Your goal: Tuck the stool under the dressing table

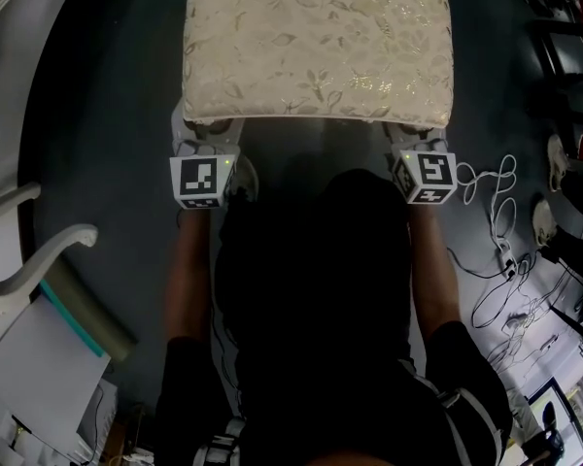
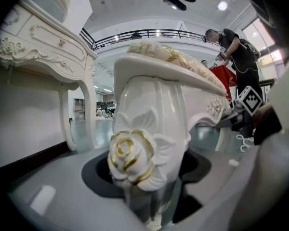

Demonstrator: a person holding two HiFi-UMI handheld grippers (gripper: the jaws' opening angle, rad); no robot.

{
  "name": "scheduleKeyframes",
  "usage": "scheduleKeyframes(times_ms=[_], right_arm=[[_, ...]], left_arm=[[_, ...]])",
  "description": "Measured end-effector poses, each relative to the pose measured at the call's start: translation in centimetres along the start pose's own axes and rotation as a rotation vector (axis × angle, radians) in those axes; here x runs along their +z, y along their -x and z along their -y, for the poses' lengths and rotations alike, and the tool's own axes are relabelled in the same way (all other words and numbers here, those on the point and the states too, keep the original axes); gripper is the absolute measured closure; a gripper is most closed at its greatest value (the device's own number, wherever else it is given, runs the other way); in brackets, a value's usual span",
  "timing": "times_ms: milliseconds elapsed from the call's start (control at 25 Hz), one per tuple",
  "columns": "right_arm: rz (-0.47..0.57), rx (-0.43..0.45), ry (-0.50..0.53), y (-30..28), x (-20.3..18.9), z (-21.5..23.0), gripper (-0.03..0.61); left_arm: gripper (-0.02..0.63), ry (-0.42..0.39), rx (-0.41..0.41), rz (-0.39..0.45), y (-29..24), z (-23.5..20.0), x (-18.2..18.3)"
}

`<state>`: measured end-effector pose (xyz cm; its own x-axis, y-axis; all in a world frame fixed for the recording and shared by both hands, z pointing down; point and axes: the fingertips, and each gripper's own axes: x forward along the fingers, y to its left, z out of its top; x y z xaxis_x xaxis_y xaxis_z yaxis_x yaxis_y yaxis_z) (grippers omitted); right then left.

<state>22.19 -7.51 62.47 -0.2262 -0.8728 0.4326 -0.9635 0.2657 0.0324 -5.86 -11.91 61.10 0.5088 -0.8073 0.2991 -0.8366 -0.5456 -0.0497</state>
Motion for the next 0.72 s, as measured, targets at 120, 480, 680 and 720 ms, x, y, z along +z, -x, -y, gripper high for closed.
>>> scheduleKeyframes(times_ms=[120, 480, 680, 720], right_arm=[[0.024, 0.004, 0.003, 0.4, 0.9, 0.3, 0.333], [0.078, 0.046, -0.006, 1.3, 4.7, -1.6, 0.342], [0.06, 0.075, 0.01, 0.2, 6.0, -3.5, 0.344], [0.058, 0.075, 0.01, 0.2, 6.0, -3.0, 0.344]], left_arm=[[0.323, 0.002, 0.023, 0.031, 0.7, 0.2, 0.9], [0.354, 0.058, 0.08, 0.092, 4.1, -1.6, 3.1], [0.357, 0.079, 0.121, 0.076, 5.5, -3.7, 3.3], [0.357, 0.08, 0.125, 0.071, 5.2, -3.3, 3.3]])
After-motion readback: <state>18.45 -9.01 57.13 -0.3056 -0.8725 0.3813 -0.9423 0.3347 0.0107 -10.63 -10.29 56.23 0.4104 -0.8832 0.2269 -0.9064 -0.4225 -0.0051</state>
